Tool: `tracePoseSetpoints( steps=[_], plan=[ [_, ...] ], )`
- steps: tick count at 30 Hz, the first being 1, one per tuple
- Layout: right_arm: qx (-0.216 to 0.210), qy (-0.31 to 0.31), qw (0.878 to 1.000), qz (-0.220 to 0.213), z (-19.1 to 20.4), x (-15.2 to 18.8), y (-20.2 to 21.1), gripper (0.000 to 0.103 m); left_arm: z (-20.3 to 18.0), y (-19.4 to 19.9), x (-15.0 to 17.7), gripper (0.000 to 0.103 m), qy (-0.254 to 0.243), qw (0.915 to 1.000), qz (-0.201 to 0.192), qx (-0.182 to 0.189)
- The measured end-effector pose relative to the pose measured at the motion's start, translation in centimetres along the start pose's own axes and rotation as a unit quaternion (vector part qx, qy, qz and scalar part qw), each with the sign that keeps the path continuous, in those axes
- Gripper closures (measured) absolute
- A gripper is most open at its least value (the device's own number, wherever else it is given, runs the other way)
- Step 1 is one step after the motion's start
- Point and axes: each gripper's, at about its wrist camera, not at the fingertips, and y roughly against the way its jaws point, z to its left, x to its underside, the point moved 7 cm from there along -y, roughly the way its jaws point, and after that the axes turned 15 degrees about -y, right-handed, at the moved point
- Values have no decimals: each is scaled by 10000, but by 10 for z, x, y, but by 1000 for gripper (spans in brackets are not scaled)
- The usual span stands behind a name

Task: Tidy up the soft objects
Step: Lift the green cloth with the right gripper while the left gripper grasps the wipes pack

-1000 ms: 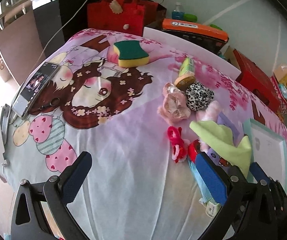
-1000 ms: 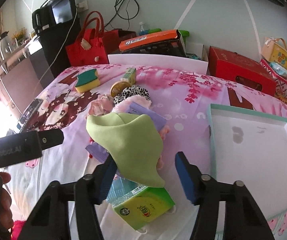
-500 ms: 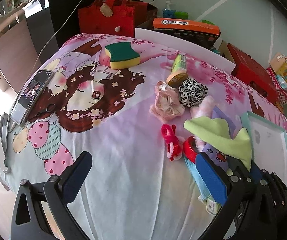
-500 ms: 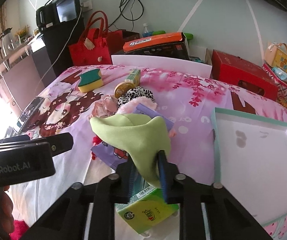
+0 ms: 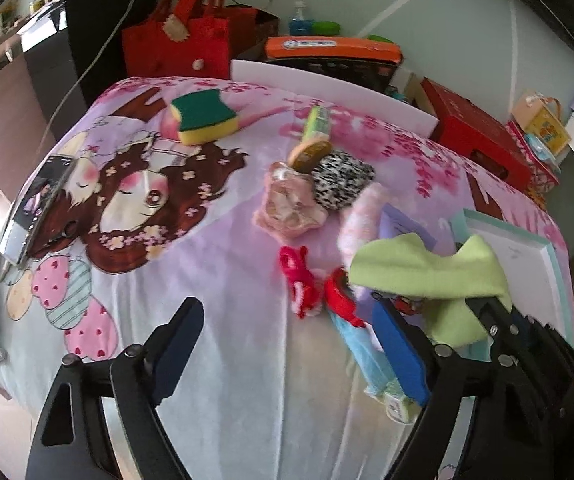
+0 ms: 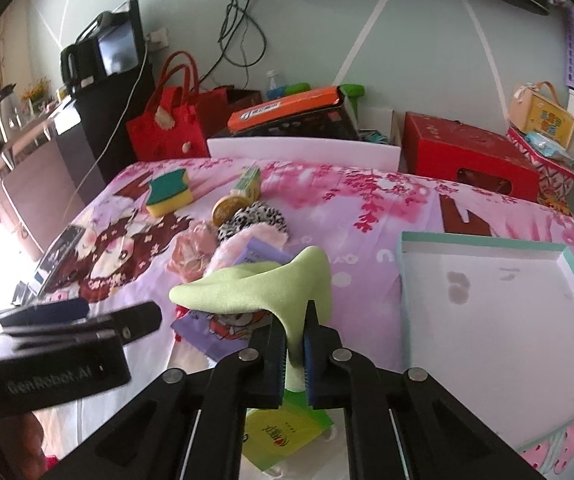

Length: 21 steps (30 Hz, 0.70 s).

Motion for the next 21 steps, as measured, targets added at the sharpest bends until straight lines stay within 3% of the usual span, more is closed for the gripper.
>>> tracePoseSetpoints(
  steps=[12,21],
  plan=[
    [183,-459,9965,-675,-41,-34,34,96,-37,2,-11,17,-678,9975,-187,-57],
    [561,-893,9896,-980,-86,-49,52,96,-75,-22,-15,17,-1536,9868,125,-500]
  ],
)
